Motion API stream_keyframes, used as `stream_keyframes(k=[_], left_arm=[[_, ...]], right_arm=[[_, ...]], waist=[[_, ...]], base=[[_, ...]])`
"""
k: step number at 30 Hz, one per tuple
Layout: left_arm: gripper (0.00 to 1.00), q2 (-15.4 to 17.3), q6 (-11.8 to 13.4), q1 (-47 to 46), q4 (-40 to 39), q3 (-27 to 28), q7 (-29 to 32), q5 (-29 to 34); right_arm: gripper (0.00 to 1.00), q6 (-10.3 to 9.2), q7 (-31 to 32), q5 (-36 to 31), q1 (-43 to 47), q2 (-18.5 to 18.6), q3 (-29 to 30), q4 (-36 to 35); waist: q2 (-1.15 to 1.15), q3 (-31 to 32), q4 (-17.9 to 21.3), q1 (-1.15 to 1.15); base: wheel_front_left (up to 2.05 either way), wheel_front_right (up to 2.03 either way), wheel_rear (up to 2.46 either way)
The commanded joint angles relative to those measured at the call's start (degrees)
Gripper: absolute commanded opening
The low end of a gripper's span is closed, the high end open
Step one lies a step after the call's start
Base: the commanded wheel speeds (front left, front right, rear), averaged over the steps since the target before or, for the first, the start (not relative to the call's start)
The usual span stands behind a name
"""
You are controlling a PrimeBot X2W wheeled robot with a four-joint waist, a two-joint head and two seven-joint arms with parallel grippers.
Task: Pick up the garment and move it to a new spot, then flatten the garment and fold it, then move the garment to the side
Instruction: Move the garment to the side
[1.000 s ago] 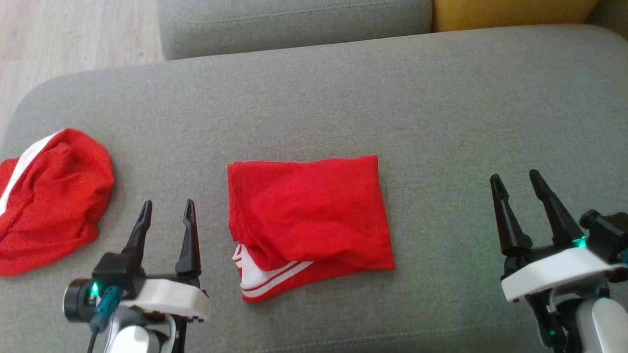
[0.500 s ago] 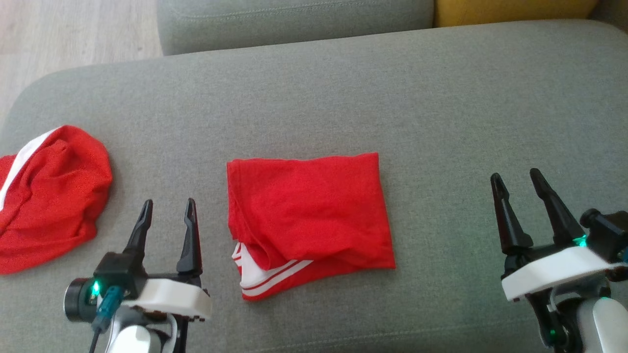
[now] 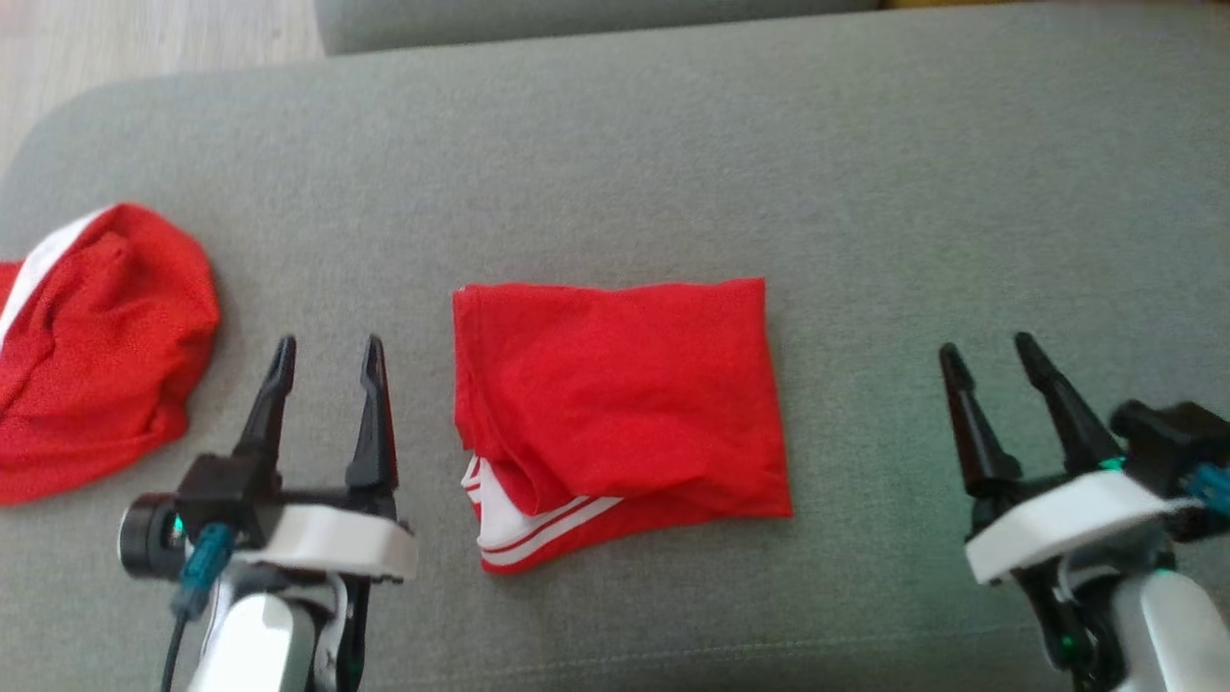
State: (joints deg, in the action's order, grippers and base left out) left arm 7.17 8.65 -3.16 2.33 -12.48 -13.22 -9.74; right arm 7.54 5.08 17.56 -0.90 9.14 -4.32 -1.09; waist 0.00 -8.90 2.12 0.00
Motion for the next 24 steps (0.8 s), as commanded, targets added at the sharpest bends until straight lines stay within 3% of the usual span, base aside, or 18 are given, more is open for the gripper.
stream_keyframes(k=[1, 10, 15, 16, 18, 24], left_arm=[[1.0, 0.8, 0.34, -2.77, -2.03, 1.54, -0.5, 0.16], [1.0, 0.03, 0.13, -7.2, -1.63, 0.08, -1.3, 1.25], [1.0, -0.54, 0.1, -8.31, -0.65, -0.3, -1.6, 1.33], [1.0, -0.61, 0.15, -8.41, -0.53, -0.28, -1.63, 1.34], [1.0, -0.68, 0.25, -8.51, -0.28, -0.19, -1.69, 1.42], [1.0, -0.65, 0.53, -8.62, -0.62, 0.25, -1.75, 1.88]], right_arm=[[1.0, -0.05, 0.11, -0.17, -2.98, 0.95, -1.6, -1.58], [1.0, -0.05, 1.72, 3.82, -9.96, -0.24, -12.16, 10.21], [1.0, -0.05, 4.82, 6.59, -13.04, -1.1, -14.77, 18.59], [0.75, -0.05, 5.52, 7.14, -13.56, -1.13, -15.41, 19.63], [0.0, -0.05, 6.7, 8.13, -14.29, -1.1, -16.36, 20.83], [0.0, -0.05, 5.81, 8.08, -16.39, 1.81, -17.33, 17.95]], waist=[[0.0, -1.23, -0.83, 0.0], [0.0, -6.62, -3.88, 0.0], [0.0, -7.7, -4.89, 0.0], [0.0, -7.84, -4.97, 0.0], [0.0, -7.87, -4.96, 0.0], [0.0, -7.99, -3.62, 0.0]], base=[[0.0, 0.0, 0.0], [0.0, 0.0, 0.0], [0.0, 0.0, 0.0], [0.0, 0.0, 0.0], [0.0, 0.0, 0.0], [0.0, 0.0, 0.0]])
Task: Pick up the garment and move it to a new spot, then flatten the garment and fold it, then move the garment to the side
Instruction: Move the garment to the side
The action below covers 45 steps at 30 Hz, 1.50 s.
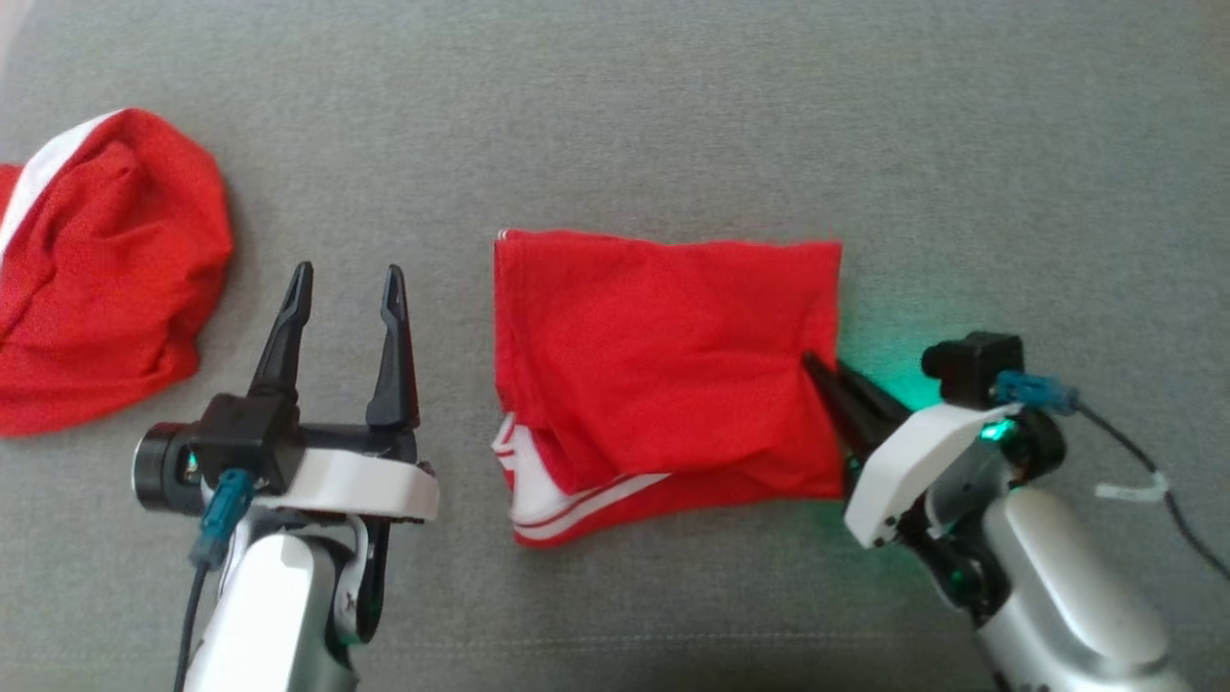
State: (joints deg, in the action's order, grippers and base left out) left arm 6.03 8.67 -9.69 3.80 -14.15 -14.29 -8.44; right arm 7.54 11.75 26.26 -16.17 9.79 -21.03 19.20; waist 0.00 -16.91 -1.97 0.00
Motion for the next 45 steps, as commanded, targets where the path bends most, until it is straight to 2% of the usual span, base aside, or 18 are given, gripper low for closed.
stream_keyframes(k=[1, 6, 13, 17, 23, 29, 35, 40, 45], left_arm=[[1.0, 0.5, 0.58, -2.09, -2.32, 1.99, -0.69, 0.7], [1.0, 0.7, 0.5, -1.91, -3.16, 2.32, -0.7, 1.04], [1.0, 0.96, 0.16, -2.24, -3.96, 2.35, -0.7, 1.49], [1.0, 1.19, -0.21, -2.9, -4.17, 2.09, -0.7, 1.81], [1.0, 1.51, -0.76, -4.12, -4.15, 1.69, -0.71, 2.14], [1.0, 1.75, -1.51, -6.37, -4.31, 0.49, -0.71, 2.87], [1.0, 1.88, -2.47, -9.6, -4.72, -1.12, -0.47, 3.7], [1.0, 2.12, -3.17, -12.23, -5.04, -2.27, -0.08, 4.44], [1.0, 2.37, -3.74, -14.25, -5.62, -3.47, 0.36, 5.23]], right_arm=[[0.0, -0.05, -1.09, -1.1, -1.4, 1.87, -0.6, -3.49], [0.0, -0.05, -0.55, -5.14, -2.85, 6.8, -0.39, -10.69], [0.0, -0.05, 3.91, -8.43, -4.63, 13.43, 0.72, -22.63], [0.0, -0.05, 5.99, -8.43, -5.95, 15.41, 2.45, -27.96], [0.0, -0.05, 8.37, -7.71, -7.25, 17.13, 4.07, -30.06], [0.0, -0.05, 7.55, -8.25, -9.18, 20.19, 6.92, -25.94], [0.0, -0.05, 2.99, -10.29, -12.46, 24.63, 12.54, -14.79], [0.0, -0.05, -1.66, -12.0, -15.83, 25.35, 17.97, -5.38], [0.0, -0.05, -5.06, -15.44, -19.31, 23.01, 24.63, 1.42]], waist=[[0.0, -0.03, 0.91, 0.0], [0.0, 0.21, 3.89, 0.0], [0.0, -0.1, 9.17, 0.0], [0.0, -0.73, 12.03, 0.0], [0.0, -2.02, 14.86, 0.0], [0.0, -4.85, 16.65, 0.0], [0.0, -8.88, 16.91, 0.0], [0.0, -12.39, 16.99, 0.0], [0.0, -15.48, 17.56, 0.0]], base=[[0.0, 0.0, 0.0], [0.0, 0.0, 0.0], [0.0, 0.0, 0.0], [0.0, 0.0, 0.0], [0.0, 0.0, 0.0], [0.0, 0.0, 0.0], [0.0, 0.0, 0.0], [0.0, 0.0, 0.0], [0.0, 0.0, 0.0]])
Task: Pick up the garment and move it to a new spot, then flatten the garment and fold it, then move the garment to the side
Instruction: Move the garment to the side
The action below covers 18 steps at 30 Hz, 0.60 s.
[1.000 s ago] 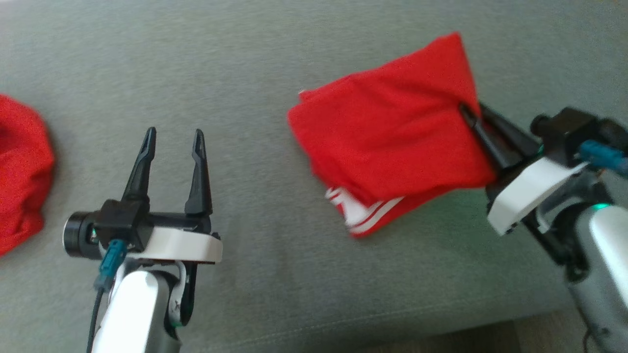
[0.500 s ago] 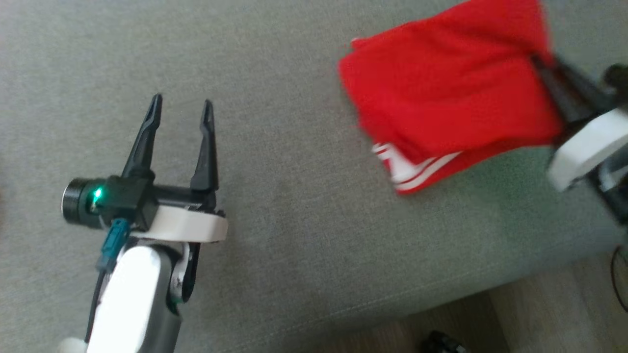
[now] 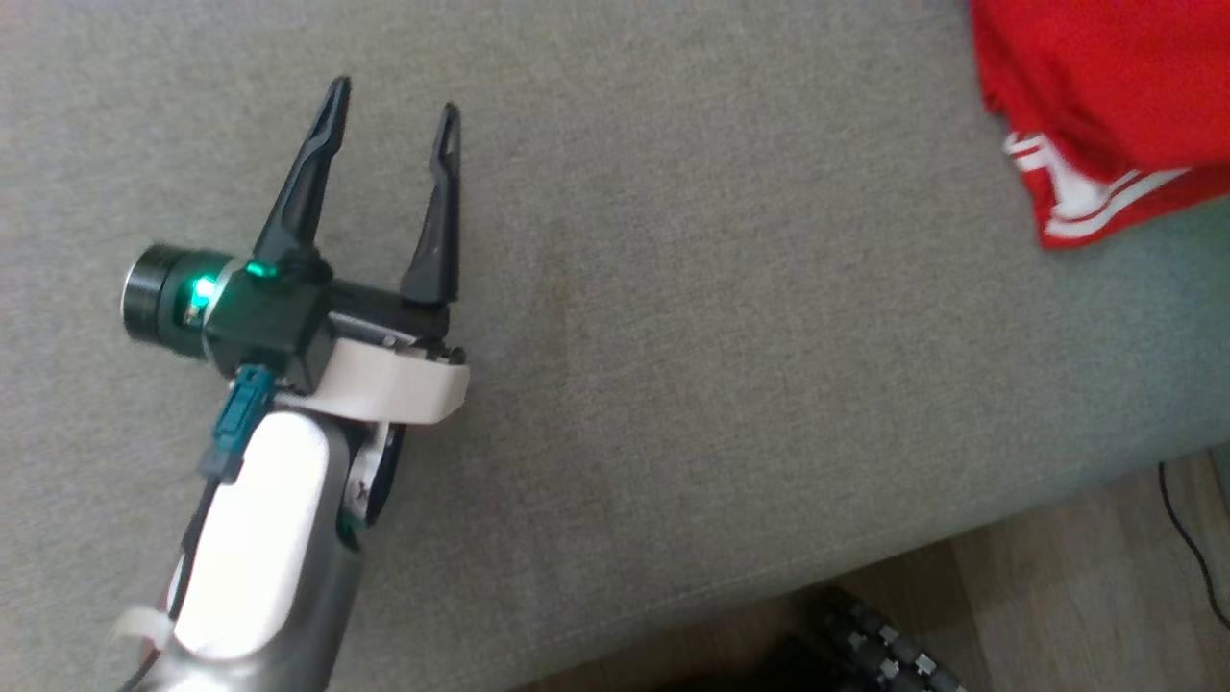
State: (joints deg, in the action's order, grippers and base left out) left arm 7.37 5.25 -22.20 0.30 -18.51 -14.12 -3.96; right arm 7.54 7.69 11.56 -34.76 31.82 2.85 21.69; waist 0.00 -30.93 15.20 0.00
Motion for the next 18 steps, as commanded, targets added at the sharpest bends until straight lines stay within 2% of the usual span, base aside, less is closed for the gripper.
stream_keyframes(k=[1, 8, 9, 10, 11, 12, 13, 18], left_arm=[[1.0, 1.14, -0.49, -2.21, -2.22, 0.67, 0.31, 0.9], [1.0, 1.28, -1.85, -6.01, -2.37, -1.15, 0.96, 1.73], [1.0, 1.2, -1.99, -6.45, -2.29, -1.46, 0.98, 1.83], [1.0, 1.14, -2.09, -6.81, -2.13, -1.71, 0.96, 1.93], [1.0, 1.09, -2.17, -7.11, -1.92, -1.91, 0.91, 1.97], [1.0, 1.09, -2.22, -7.3, -1.68, -2.01, 0.83, 1.95], [1.0, 1.11, -2.25, -7.42, -1.45, -2.06, 0.74, 1.88], [1.0, 1.16, -2.2, -7.23, -0.34, -2.02, 0.36, 1.36]], right_arm=[[0.0, -0.05, -1.83, -1.38, -1.37, 0.26, 1.75, -0.24], [0.0, -0.05, -4.73, -9.48, -5.34, -4.32, 9.16, 6.8], [0.05, -0.05, -5.4, -10.57, -5.74, -4.98, 10.14, 7.73], [0.29, -0.05, -6.35, -11.71, -6.02, -5.75, 10.93, 8.36], [0.48, -0.05, -7.23, -12.81, -6.16, -6.55, 11.74, 8.95], [0.9, -0.05, -8.15, -13.8, -6.24, -7.46, 12.69, 9.39], [1.0, -0.05, -9.18, -14.76, -6.28, -8.33, 13.93, 9.69], [1.0, -0.05, -12.45, -16.67, -5.39, -11.58, 18.32, 10.97]], waist=[[0.0, -2.12, 0.5, 0.0], [0.0, -6.43, 0.33, 0.0], [0.0, -6.92, 0.18, 0.0], [0.0, -7.3, 0.06, 0.0], [0.0, -7.59, -0.05, 0.0], [0.0, -7.72, -0.09, 0.0], [0.0, -7.82, -0.11, 0.0], [0.0, -7.09, -0.12, 0.0]], base=[[0.0, 0.0, 0.0], [0.0, 0.0, 0.0], [0.0, 0.0, 0.0], [0.0, 0.0, 0.0], [0.0, 0.0, 0.0], [0.0, 0.0, 0.0], [0.0, 0.0, 0.0], [0.0, 0.0, 0.0]])
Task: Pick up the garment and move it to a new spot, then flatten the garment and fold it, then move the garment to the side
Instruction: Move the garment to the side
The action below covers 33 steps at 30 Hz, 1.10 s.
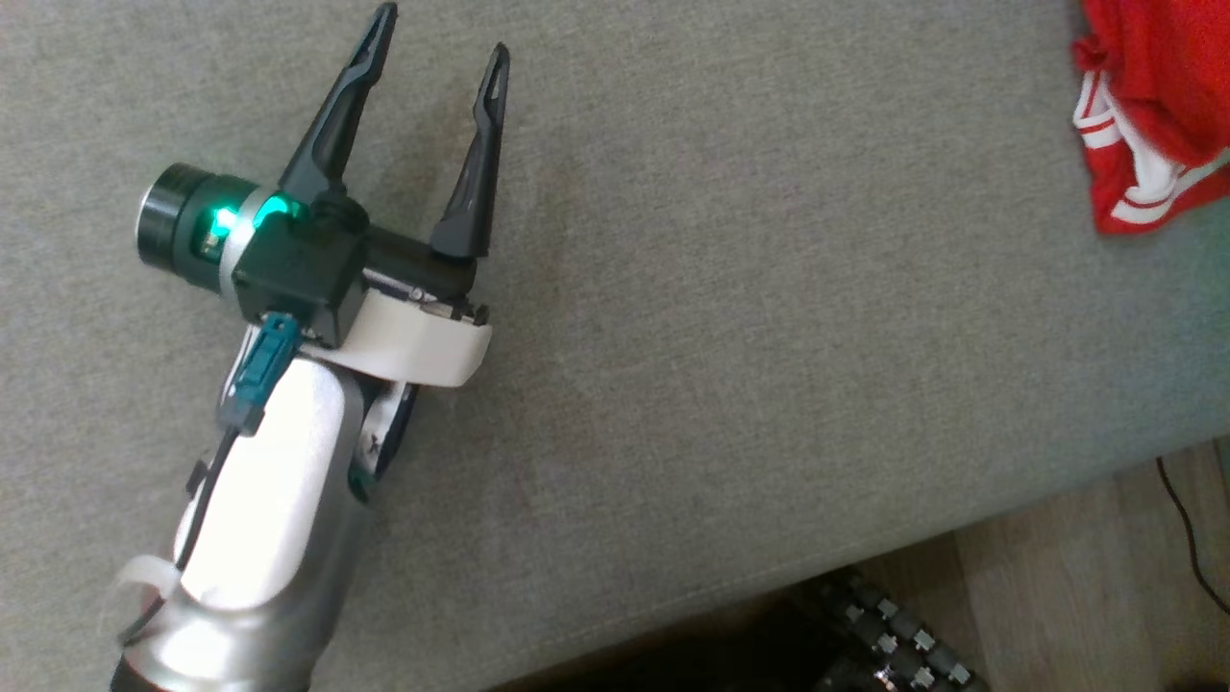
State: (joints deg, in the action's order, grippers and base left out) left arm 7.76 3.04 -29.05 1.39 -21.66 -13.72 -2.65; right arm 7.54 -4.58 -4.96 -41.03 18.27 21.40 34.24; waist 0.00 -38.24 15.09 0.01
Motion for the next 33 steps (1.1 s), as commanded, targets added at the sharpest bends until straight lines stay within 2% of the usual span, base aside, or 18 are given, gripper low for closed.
stream_keyframes(k=[1, 3, 6, 15, 26, 33], left_arm=[[1.0, 0.82, 0.02, -0.2, -1.04, 1.21, -0.16, -0.16], [1.0, 0.93, 0.2, 0.4, -0.36, 1.46, -0.39, -0.56], [1.0, 0.9, 1.05, 2.73, 0.66, 2.14, -0.77, -1.58], [1.0, 0.19, 3.83, 9.28, 1.35, 4.49, -1.16, -4.35], [1.0, -0.64, 6.8, 17.01, 0.38, 8.65, -1.27, -7.13], [1.0, -0.27, 7.04, 21.08, 0.04, 10.72, -1.27, -7.7]], right_arm=[[1.0, -0.05, -1.06, -0.14, 1.33, 1.22, 0.58, -1.46], [1.0, -0.05, -2.98, -0.1, 2.54, -0.05, 0.91, -1.92], [1.0, -0.05, -6.29, 1.92, 6.23, -3.16, -1.93, -5.17], [1.0, -0.05, -6.96, 7.43, 17.87, -9.36, -15.0, -19.35], [1.0, -0.05, -1.98, 11.75, 27.37, -12.11, -25.57, -31.44], [1.0, -0.05, 0.48, 12.9, 31.5, -13.12, -26.71, -33.76]], waist=[[0.0, 0.75, -0.04, -0.01], [0.0, 2.09, -0.06, -0.01], [0.0, 5.7, -0.36, -0.01], [0.0, 13.65, -4.01, -0.01], [0.0, 21.37, -11.51, -0.01], [0.0, 25.92, -13.89, -0.01]], base=[[0.0, 0.0, 0.0], [0.0, 0.0, 0.0], [0.0, 0.0, 0.0], [0.0, 0.0, 0.0], [0.0, 0.0, 0.0], [0.0, 0.0, 0.0]])
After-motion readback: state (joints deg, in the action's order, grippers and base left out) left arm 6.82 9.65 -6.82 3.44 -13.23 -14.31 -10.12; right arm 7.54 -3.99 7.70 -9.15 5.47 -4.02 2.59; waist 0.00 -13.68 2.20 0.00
